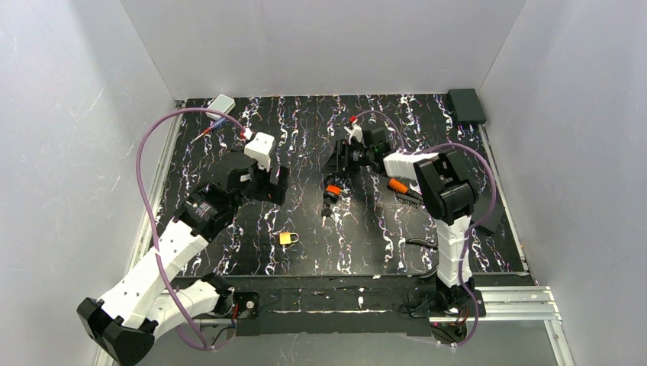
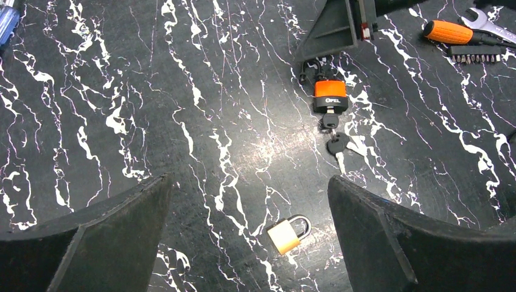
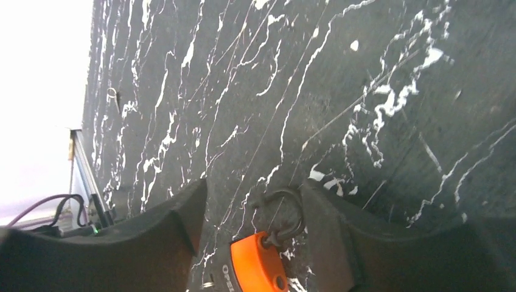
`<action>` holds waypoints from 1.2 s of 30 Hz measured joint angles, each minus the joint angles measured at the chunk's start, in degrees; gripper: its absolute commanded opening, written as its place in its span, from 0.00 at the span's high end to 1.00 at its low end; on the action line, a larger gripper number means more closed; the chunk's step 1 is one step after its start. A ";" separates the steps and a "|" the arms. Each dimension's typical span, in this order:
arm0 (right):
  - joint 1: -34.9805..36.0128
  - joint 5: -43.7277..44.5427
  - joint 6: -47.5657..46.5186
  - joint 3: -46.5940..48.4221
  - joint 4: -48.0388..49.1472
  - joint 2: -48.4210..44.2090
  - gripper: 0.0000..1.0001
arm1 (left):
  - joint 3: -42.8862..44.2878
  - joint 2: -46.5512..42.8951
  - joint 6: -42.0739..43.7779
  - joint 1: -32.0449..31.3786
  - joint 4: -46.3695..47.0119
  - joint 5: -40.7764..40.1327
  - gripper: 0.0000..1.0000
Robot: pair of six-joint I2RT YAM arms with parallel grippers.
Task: Unlock with the key
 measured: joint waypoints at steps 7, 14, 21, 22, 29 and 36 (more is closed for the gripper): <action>-0.37 5.81 -7.34 11.91 -13.38 1.57 0.12 | 0.00 0.00 0.13 0.00 0.00 -0.02 0.02; -0.13 15.23 -10.86 11.39 -19.89 -2.60 0.02 | 0.00 0.00 0.15 0.00 0.00 -0.52 0.02; 5.79 28.63 -13.55 -0.39 -19.74 -23.08 0.02 | -0.20 -0.20 0.17 0.00 0.02 -1.64 0.02; 7.15 30.45 -14.05 -1.55 -19.89 -25.62 0.02 | -0.22 -0.33 0.17 0.00 0.00 -1.84 0.02; 14.16 38.36 -16.06 -11.72 -18.10 -41.68 0.02 | -1.03 -2.05 0.20 0.00 0.66 -3.61 0.02; 14.21 42.01 -14.58 -25.81 -15.08 -60.48 0.02 | -1.07 -2.93 0.37 0.00 0.81 -4.85 0.02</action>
